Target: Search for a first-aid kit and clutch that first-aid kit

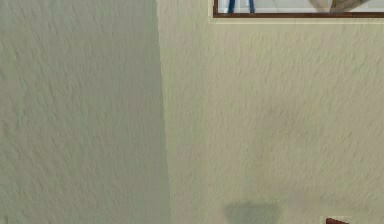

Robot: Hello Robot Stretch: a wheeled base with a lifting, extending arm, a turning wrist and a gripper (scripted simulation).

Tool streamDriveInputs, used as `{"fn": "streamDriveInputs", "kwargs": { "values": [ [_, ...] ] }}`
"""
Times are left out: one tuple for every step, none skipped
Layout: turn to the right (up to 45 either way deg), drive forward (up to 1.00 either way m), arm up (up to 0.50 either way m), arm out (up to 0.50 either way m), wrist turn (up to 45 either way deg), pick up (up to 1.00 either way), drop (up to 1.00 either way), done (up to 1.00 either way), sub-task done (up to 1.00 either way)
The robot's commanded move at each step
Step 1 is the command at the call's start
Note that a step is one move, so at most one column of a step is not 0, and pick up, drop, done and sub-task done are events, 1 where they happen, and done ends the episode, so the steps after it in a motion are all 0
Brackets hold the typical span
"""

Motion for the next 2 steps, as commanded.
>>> {"fn": "streamDriveInputs", "kwargs": {
  "values": [
    [0.0, 0.00, 0.10, 0.00, 0.0, 0.00, 0.00, 0.00, 0.00],
    [0.0, 0.00, 0.00, 0.00, 0.0, 0.00, 0.00, 1.00, 0.00]
  ]
}}
